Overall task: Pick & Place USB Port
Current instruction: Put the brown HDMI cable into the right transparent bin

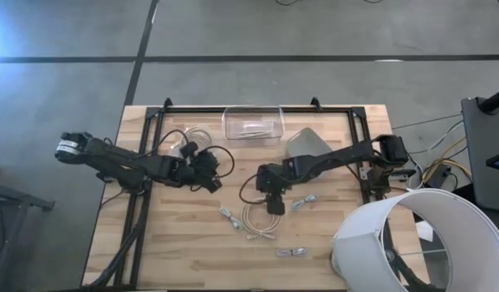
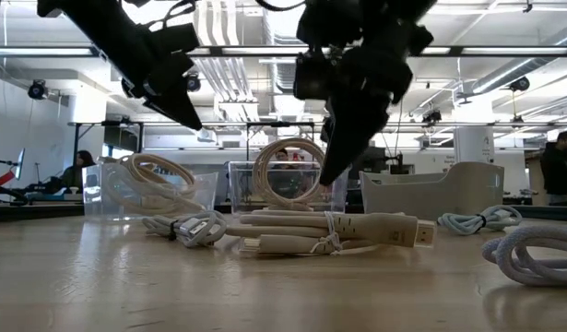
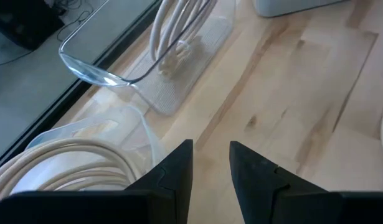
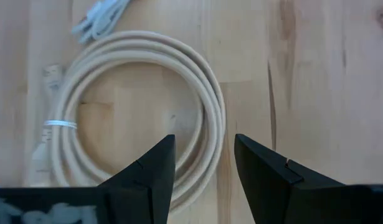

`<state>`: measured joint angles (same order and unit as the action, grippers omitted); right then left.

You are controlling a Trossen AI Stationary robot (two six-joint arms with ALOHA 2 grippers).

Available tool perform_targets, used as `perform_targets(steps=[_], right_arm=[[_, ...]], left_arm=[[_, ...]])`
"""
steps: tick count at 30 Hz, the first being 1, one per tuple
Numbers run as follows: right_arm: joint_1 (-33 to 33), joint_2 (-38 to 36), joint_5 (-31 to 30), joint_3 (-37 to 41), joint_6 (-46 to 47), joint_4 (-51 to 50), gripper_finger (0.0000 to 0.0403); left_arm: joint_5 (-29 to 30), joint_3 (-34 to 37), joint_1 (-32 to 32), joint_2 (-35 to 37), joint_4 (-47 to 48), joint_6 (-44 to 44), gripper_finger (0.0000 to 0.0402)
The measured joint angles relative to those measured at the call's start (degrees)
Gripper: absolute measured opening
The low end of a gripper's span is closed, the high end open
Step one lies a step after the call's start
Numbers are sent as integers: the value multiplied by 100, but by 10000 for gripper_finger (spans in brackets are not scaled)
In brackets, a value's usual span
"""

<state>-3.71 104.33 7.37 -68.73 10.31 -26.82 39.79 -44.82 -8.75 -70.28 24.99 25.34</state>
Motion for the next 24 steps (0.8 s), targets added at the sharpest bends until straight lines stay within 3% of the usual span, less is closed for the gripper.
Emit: perform_targets(steps=[5,10,16,24], right_arm=[[-113,0,-10,542,-14,860,160],[-136,0,-552,822,47,977,160],[-150,0,-561,1183,306,1829,160],[-144,0,-537,1230,706,1912,160]], left_arm=[[2,0,-22,0,-106,0,106],[4,0,-20,0,-103,15,106],[4,0,-20,0,-102,26,106],[4,0,-20,0,-102,31,106]])
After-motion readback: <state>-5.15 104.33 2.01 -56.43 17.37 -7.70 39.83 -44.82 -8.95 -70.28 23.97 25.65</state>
